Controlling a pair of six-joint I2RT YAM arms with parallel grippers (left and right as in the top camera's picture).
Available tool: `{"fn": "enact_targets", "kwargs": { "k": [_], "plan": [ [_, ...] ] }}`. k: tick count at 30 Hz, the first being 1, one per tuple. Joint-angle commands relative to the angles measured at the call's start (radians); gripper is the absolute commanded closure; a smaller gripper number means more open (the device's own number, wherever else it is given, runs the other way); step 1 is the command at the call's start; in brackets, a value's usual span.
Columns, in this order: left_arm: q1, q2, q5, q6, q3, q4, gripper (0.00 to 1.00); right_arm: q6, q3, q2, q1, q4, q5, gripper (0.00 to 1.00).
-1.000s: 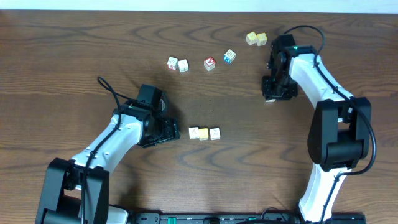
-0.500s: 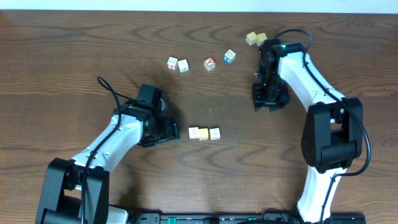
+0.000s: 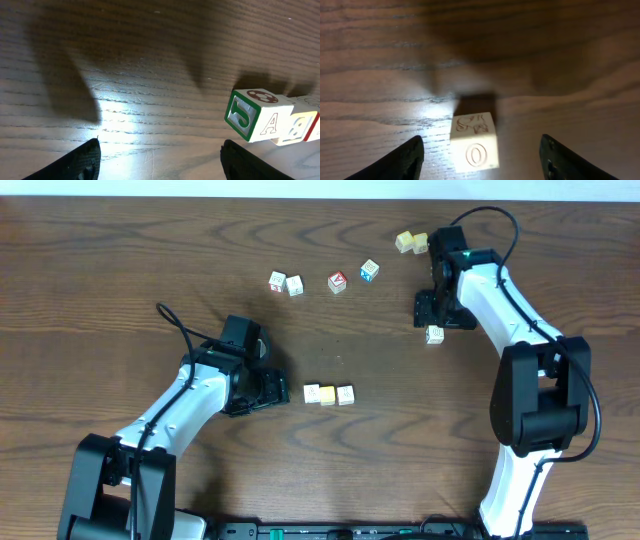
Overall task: Lift 4 blocks
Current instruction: 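Move right gripper to the right and grasp the white '0' block, then carry the '0' block left and set it at the row's right end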
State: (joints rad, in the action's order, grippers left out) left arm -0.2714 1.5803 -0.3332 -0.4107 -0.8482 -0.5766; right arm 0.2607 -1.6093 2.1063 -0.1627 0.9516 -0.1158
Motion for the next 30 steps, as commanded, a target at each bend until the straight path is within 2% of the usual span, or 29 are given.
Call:
{"fn": "enact_targets", "kwargs": {
  "k": [1,6,13,21,30],
  "plan": [
    [-0.003,-0.005,0.013,0.01,-0.01,-0.002,0.23,-0.034,0.036,-0.016,0.002,-0.014,0.046,0.31],
    [-0.003,-0.005,0.013,0.01,-0.01,-0.002,0.23,-0.056,0.069,-0.015,0.002,-0.032,0.047,0.44],
    [-0.003,-0.005,0.013,0.01,-0.01,-0.002,0.23,-0.11,0.124,-0.015,0.005,-0.09,0.046,0.46],
    [-0.003,-0.005,0.013,0.01,-0.01,-0.002,0.23,-0.114,0.126,-0.015,0.005,-0.1,0.046,0.57],
    [-0.003,-0.005,0.013,0.01,-0.01,-0.002,0.23,-0.147,0.125,-0.015,0.005,-0.109,0.042,0.63]
  ]
}}
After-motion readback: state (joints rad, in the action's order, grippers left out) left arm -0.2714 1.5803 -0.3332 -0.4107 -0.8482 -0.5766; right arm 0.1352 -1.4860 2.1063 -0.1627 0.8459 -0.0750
